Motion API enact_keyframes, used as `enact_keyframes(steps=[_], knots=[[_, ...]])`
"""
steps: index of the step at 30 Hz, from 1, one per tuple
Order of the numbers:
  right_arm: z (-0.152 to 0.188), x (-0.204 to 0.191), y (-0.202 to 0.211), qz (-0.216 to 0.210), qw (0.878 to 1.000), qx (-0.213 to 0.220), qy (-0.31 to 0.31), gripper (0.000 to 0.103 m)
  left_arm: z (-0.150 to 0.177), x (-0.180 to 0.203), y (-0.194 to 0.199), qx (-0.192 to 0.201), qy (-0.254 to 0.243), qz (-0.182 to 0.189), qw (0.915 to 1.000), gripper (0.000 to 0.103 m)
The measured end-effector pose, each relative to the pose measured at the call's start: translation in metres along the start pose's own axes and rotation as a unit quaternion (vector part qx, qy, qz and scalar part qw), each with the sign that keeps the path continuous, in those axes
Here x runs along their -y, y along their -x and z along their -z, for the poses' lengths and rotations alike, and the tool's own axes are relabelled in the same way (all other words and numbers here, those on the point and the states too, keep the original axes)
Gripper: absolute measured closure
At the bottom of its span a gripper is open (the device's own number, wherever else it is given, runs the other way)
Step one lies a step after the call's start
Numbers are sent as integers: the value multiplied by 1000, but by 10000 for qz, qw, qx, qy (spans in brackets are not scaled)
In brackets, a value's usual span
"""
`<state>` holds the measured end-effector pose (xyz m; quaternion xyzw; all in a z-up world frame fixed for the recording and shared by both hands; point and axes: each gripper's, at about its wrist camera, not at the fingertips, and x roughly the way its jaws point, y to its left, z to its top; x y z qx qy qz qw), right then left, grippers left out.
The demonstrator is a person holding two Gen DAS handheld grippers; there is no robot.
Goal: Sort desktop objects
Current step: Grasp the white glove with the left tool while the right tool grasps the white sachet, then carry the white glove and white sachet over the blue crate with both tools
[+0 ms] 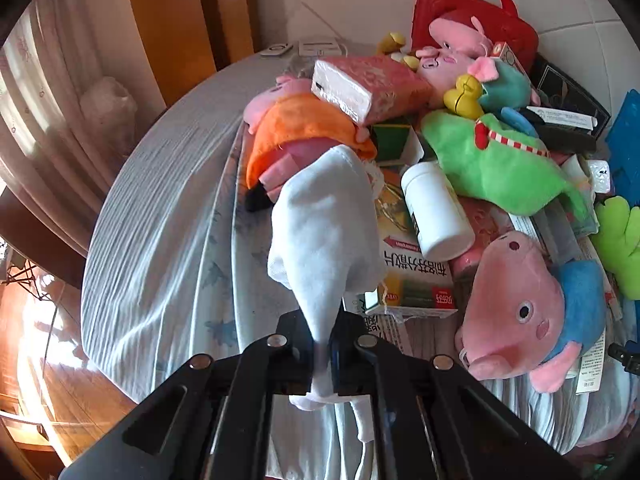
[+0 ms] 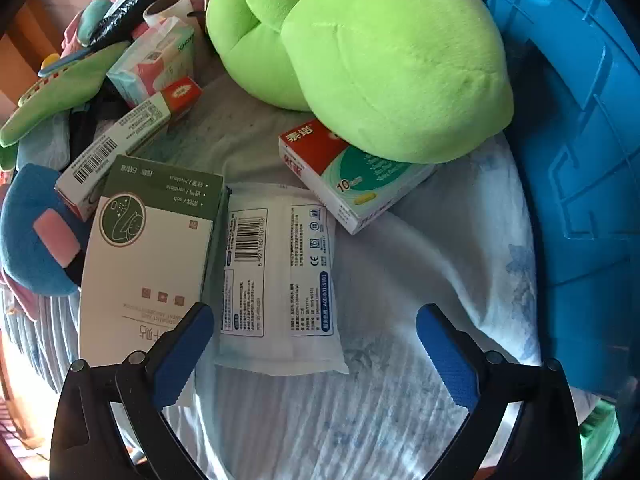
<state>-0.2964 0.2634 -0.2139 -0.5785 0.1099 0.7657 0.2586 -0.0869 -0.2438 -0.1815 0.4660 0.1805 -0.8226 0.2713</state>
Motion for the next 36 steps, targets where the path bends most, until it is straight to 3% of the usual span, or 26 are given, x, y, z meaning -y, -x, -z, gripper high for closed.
enact_keyframes(steps=[5, 8, 11, 17, 21, 24, 27, 32, 36], knots=[[-2, -10, -16, -20, 9998, -149, 138, 16, -4, 0, 15, 94, 92, -24, 9999, 97], [-5, -11, -19, -71, 9999, -128, 85, 47, -5, 4, 17, 119, -11, -145, 9998, 97], [-3, -9, -13, -73, 9999, -57, 45, 55, -4, 10, 23, 230, -99, -192, 9995, 97], [10, 3, 38, -293, 9988, 382, 58, 58, -7, 33, 54, 532, -370, -135, 9978, 97], [16, 9, 90, -296, 9946, 982, 186, 59, -15, 57, 77, 804, -534, 119, 9953, 97], [9, 12, 130, -534, 9880, 1434, 194, 58, -20, 82, 94, 998, -723, 300, 9919, 97], [5, 14, 172, -746, 9785, 1909, 235, 58, -26, 113, 108, 1193, -1005, 447, 9867, 97], [-12, 14, 241, -689, 9569, 2776, 512, 58, -37, 176, 133, 1407, -1262, 897, 9779, 97], [-6, 46, 291, -602, 9362, 3417, 564, 58, -38, 238, 165, 1719, -1537, 1322, 9640, 97]])
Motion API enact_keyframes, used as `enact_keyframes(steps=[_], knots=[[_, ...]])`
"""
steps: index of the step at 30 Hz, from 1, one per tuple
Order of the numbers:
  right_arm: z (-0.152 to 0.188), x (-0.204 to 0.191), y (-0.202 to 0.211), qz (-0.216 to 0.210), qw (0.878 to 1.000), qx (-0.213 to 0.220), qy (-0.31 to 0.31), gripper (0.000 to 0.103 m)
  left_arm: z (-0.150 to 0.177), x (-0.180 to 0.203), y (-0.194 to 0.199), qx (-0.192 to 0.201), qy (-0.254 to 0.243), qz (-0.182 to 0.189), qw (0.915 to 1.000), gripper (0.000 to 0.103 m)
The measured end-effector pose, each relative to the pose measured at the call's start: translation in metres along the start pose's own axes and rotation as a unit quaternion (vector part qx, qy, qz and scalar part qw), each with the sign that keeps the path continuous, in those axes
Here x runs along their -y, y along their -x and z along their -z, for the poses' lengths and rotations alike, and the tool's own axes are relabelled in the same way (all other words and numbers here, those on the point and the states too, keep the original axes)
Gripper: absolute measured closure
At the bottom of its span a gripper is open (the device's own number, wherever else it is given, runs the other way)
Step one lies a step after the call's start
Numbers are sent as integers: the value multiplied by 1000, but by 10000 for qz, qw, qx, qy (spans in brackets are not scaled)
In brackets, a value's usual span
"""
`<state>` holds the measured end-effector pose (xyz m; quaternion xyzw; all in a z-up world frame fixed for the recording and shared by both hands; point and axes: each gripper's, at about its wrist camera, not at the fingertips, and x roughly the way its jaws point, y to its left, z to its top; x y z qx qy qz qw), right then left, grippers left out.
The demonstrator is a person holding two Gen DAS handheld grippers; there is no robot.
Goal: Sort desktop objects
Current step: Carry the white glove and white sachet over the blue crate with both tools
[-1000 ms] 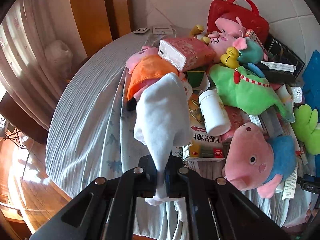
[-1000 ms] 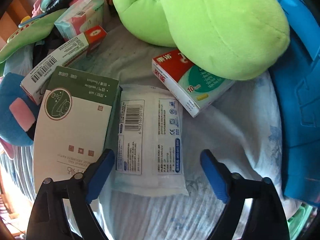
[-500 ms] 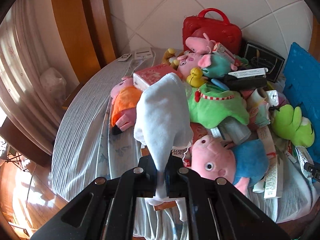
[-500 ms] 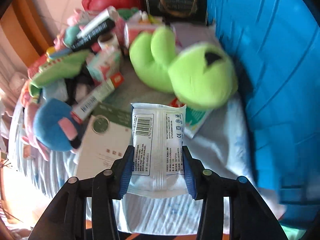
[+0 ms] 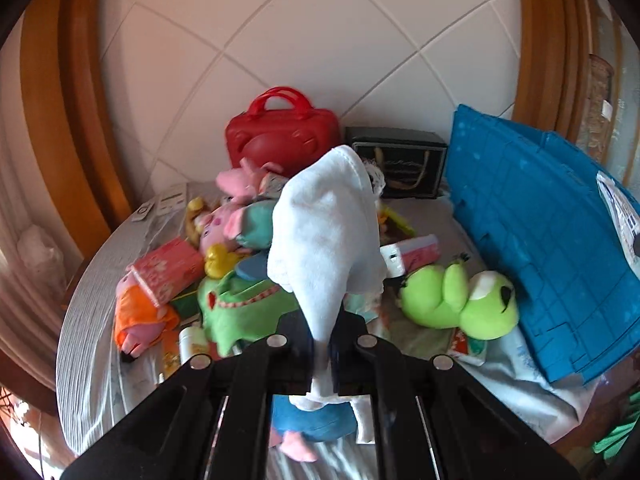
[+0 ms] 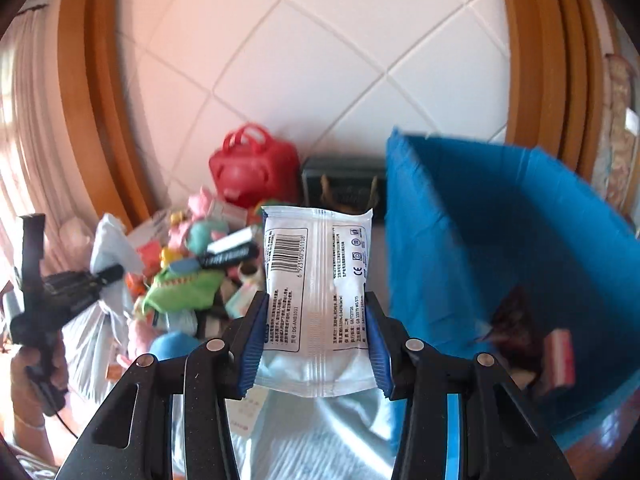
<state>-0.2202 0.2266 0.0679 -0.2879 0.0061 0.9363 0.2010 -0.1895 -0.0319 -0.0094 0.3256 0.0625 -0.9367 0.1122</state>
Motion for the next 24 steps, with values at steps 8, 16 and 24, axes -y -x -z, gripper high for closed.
enact_keyframes(steps=[8, 16, 24], knots=[[-22, 106, 59, 602, 9962, 635, -41, 58, -56, 142, 30, 716, -360, 853, 9931, 97], [-22, 225, 53, 1116, 9929, 380, -139, 58, -110, 294, 36, 648, -641, 2008, 9754, 97], [-34, 305, 18, 1226, 9917, -318, 208, 58, -122, 417, -31, -766, -1047, 2039, 9704, 97]])
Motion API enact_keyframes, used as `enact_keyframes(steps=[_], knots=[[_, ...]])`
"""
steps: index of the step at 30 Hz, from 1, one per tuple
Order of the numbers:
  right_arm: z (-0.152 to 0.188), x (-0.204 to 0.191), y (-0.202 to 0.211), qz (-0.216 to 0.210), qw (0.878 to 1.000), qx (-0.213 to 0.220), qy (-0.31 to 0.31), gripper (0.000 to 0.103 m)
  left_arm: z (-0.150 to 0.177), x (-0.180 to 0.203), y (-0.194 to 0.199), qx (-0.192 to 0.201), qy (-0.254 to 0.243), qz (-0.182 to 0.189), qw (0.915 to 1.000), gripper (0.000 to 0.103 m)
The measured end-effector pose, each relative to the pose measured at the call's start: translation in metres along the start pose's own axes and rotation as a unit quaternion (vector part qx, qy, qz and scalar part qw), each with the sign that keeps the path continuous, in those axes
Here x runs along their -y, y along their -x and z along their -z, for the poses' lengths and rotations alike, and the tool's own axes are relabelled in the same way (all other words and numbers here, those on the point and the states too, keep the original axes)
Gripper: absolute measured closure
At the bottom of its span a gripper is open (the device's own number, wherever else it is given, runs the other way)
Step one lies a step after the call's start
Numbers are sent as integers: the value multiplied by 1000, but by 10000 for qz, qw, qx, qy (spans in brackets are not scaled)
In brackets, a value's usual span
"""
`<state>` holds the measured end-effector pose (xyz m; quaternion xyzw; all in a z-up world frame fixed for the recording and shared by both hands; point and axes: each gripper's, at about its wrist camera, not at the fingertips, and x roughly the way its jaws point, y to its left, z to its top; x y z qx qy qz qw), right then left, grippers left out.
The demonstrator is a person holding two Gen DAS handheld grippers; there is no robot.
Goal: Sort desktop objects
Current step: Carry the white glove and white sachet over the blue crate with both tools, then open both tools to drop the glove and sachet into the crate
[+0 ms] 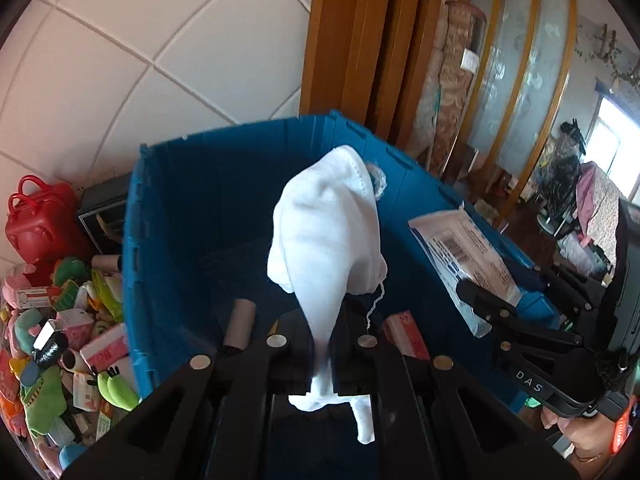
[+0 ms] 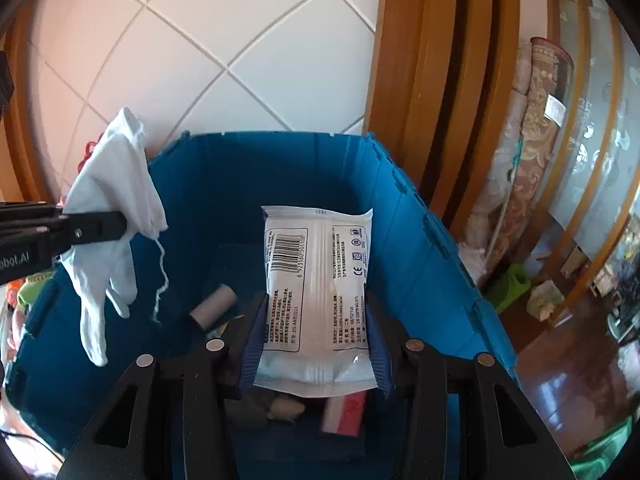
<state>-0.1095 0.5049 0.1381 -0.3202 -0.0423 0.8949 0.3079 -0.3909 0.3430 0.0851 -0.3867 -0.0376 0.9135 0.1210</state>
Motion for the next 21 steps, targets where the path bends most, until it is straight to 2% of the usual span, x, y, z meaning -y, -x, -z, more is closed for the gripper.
enact_keyframes(steps=[4, 8, 10, 13, 17, 20, 21], knots=[[-5, 19, -27, 158, 9990, -315, 277, 58, 0, 21, -46, -626, -78, -230, 9977, 97], [0, 27, -47, 399, 9954, -623, 602, 58, 5, 33, -74, -1089, -97, -271, 9936, 97], [3, 31, -56, 358, 9931, -862, 711, 58, 8, 38, -84, -1314, -186, -300, 9907, 97], [5, 31, -64, 385, 9880, -1168, 938, 58, 13, 38, -89, -1571, -216, -367, 9867, 97], [10, 34, -75, 317, 9818, -1543, 1059, 58, 16, 36, -86, -1602, -218, -508, 9855, 97], [12, 34, -80, 349, 9785, -1689, 1126, 58, 18, 36, -83, -1681, -116, -502, 9844, 89], [13, 34, -80, 366, 9779, -1719, 1131, 56, 18, 37, -81, -1695, -101, -517, 9841, 79]])
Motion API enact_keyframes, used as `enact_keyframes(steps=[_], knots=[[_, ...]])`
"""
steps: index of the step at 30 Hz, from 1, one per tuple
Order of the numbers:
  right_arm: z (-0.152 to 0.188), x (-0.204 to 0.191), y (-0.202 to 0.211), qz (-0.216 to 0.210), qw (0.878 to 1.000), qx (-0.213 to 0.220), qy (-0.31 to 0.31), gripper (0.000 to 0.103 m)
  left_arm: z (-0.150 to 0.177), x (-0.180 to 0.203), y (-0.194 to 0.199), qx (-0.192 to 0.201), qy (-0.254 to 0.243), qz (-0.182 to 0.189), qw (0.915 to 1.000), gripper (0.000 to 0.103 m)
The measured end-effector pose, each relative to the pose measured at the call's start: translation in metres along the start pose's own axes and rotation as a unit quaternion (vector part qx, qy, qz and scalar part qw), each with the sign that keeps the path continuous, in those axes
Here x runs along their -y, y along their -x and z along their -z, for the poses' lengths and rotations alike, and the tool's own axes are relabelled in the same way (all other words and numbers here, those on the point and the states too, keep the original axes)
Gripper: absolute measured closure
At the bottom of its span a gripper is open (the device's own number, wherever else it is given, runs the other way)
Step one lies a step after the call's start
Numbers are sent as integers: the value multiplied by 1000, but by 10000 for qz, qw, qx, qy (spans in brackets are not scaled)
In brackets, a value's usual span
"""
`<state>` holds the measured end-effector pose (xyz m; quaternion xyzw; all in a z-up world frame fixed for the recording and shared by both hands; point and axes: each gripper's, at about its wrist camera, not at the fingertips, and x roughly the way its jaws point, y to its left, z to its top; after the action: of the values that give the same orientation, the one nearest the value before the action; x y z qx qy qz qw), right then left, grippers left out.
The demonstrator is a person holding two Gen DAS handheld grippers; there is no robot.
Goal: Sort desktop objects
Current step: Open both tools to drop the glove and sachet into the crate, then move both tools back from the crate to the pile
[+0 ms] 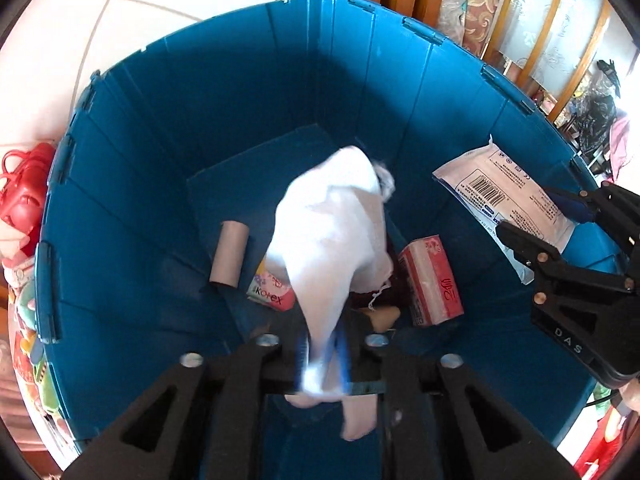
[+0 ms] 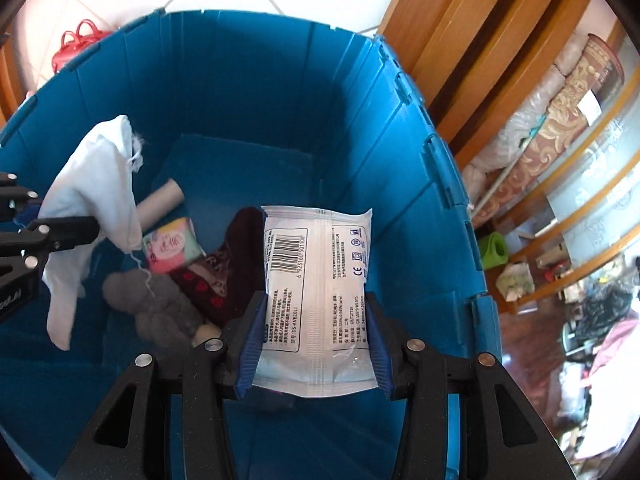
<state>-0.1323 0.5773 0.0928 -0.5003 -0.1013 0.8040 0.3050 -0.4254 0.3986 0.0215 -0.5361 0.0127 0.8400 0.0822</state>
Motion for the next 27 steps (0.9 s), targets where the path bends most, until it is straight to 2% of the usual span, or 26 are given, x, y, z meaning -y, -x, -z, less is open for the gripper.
enact_keyframes(steps=[1, 2, 3, 4, 5, 18, 23, 27], knots=[[1, 1, -1, 41, 10000, -26, -31, 52, 1, 0, 1, 11, 12, -16, 10000, 64], [1, 2, 0, 92, 9999, -51, -78, 39, 0, -4, 0, 42, 34, -40, 10000, 56], [1, 3, 0, 86, 9999, -62, -129, 20, 2, -3, 2, 101, 34, -89, 9999, 44], [0, 5, 1, 48, 9998, -52, -178, 12, 3, -3, 5, 162, 8, -137, 9998, 39], [-1, 7, 3, 34, 9998, -22, -215, 1, 5, -1, 7, 211, -24, -171, 9996, 38], [-4, 3, 3, 134, 9998, -111, -112, 0, 12, 3, 14, 260, -54, -28, 9996, 38], [2, 0, 8, 182, 9997, 5, -151, 0, 22, 2, 34, 521, -35, 7, 9986, 38], [12, -1, 23, -20, 9995, 176, -278, 0, 36, 3, 56, 888, -69, -95, 9960, 38]])
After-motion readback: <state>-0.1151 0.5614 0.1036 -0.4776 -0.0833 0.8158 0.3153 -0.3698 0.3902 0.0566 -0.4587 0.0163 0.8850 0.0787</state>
